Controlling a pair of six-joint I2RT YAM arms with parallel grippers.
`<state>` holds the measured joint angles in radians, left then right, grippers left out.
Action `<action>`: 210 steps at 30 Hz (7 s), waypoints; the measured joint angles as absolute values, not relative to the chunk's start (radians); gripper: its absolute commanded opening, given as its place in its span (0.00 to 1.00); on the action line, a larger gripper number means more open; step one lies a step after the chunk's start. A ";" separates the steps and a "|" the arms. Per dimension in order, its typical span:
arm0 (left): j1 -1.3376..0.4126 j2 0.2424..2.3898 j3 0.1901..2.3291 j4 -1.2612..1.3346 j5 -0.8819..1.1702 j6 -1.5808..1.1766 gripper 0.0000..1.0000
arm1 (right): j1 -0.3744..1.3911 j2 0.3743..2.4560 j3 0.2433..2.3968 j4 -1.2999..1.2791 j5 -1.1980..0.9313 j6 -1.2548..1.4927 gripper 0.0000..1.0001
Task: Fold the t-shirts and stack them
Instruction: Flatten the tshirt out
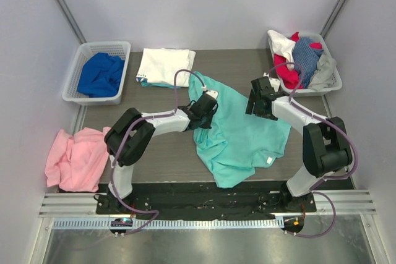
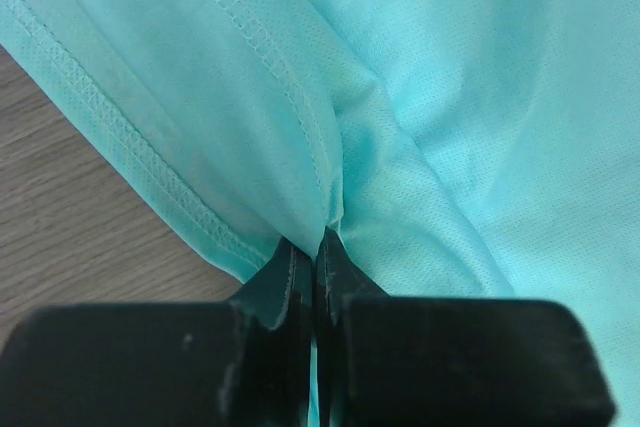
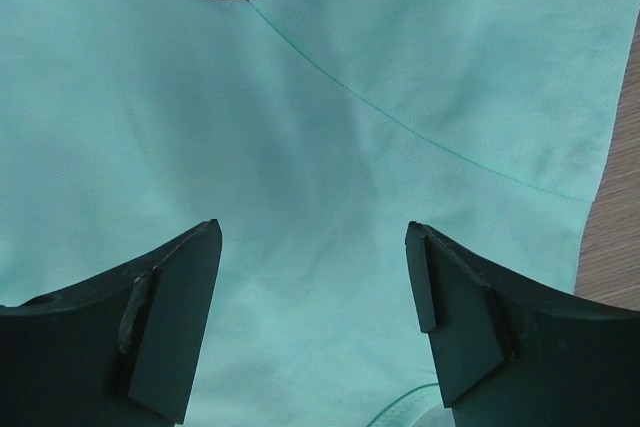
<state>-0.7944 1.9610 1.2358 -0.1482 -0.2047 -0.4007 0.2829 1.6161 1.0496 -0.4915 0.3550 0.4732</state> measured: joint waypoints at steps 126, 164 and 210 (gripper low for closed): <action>-0.350 1.939 1.495 -0.301 -0.358 -0.305 0.81 | 0.261 2.003 1.307 -0.218 -0.051 0.473 0.01; -0.267 2.114 1.554 -0.274 -0.209 -0.331 0.44 | 0.260 2.004 1.307 -0.217 -0.052 0.473 0.01; -0.221 1.445 1.863 -0.546 -0.263 -0.219 0.00 | 0.237 1.516 1.695 -0.482 0.200 0.441 0.01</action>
<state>-0.2207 1.4452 1.8633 -0.5457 -0.2630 -0.2192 0.2371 1.5162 1.6947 -0.4824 0.1997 0.4412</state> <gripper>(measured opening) 0.013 0.031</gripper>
